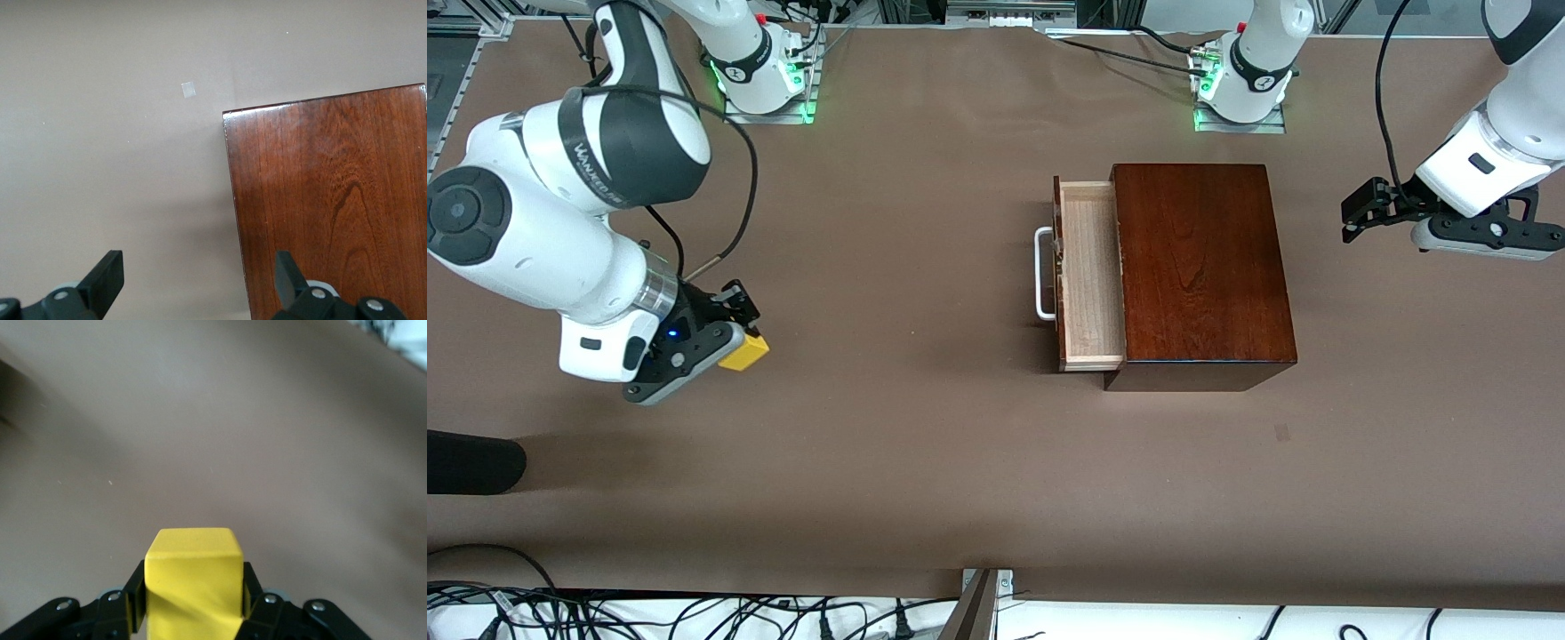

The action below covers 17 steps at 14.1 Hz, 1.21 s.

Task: Open drawer, take yellow block, close drawer
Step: 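Carry the yellow cube away and set it on the table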

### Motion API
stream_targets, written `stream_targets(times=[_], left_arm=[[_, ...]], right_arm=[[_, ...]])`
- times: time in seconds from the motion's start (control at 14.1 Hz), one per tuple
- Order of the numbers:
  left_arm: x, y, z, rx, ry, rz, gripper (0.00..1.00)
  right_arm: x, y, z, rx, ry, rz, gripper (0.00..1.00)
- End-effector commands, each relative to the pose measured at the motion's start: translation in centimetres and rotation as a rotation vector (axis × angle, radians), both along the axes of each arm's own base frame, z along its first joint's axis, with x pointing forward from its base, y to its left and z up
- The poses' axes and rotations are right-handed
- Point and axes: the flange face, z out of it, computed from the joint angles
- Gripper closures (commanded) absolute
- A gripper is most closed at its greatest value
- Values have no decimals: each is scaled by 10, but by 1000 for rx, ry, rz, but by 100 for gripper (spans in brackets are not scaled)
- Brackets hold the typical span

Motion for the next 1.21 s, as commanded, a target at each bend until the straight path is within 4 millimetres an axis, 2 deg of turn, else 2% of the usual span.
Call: stream_targets(times=[0.0, 0.57, 0.85, 0.99, 1.14], left_arm=[[3, -3, 7, -21, 7, -17, 0], [3, -4, 8, -21, 7, -15, 0], [10, -5, 8, -22, 4, -14, 0], [15, -7, 10, -22, 15, -17, 0], [14, -8, 10, -22, 18, -17, 0]], right_arm=[[-38, -28, -36, -9, -3, -73, 100], [-86, -65, -169, -31, 6, -347, 100], [-128, -86, -241, -33, -38, -381, 100], [-135, -89, -258, -38, -27, -386, 100], [-137, -90, -263, -41, -20, -388, 100]])
